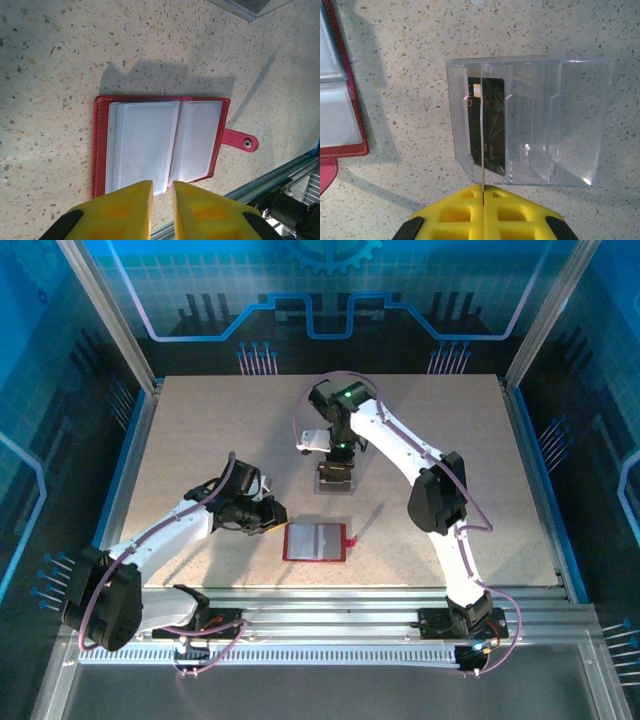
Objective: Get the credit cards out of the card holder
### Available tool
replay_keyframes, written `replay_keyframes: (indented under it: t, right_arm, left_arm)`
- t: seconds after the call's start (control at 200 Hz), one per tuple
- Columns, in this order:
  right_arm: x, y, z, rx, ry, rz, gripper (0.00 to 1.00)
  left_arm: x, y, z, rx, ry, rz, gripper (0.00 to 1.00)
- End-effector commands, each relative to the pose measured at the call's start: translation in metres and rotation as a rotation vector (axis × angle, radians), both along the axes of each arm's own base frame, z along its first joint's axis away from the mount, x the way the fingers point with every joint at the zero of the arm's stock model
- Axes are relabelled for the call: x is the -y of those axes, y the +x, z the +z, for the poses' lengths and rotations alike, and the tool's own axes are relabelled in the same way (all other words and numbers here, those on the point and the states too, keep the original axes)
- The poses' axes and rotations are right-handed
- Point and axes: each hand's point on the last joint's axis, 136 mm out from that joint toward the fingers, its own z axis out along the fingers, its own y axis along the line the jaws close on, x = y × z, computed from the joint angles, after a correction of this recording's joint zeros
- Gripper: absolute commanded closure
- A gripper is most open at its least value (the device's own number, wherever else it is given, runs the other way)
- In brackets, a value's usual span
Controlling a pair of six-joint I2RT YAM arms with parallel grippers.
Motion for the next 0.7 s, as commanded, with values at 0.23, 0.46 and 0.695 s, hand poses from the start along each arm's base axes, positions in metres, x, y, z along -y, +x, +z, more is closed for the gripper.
replay_keyframes:
  t: [0.23, 0.46, 0.695]
  right_arm:
    - [0.009, 0.006, -0.017, -0.055, -0.042, 0.0, 1.0]
    - [0.006, 0.001, -0.04, -0.12, -0.052, 0.0, 1.0]
    - [0.005, -0.004, -0.051, -0.157, -0.062, 0.004, 1.0]
  left_arm:
    - [-0.007, -0.006, -0.004, -0.029, 0.007, 0.025, 0.82]
    - [-0.008, -0.007, -0.005, -0.033, 0.006, 0.026, 0.82]
    - [-0.008, -0.008, -0.006, -0.036, 0.007, 0.026, 0.82]
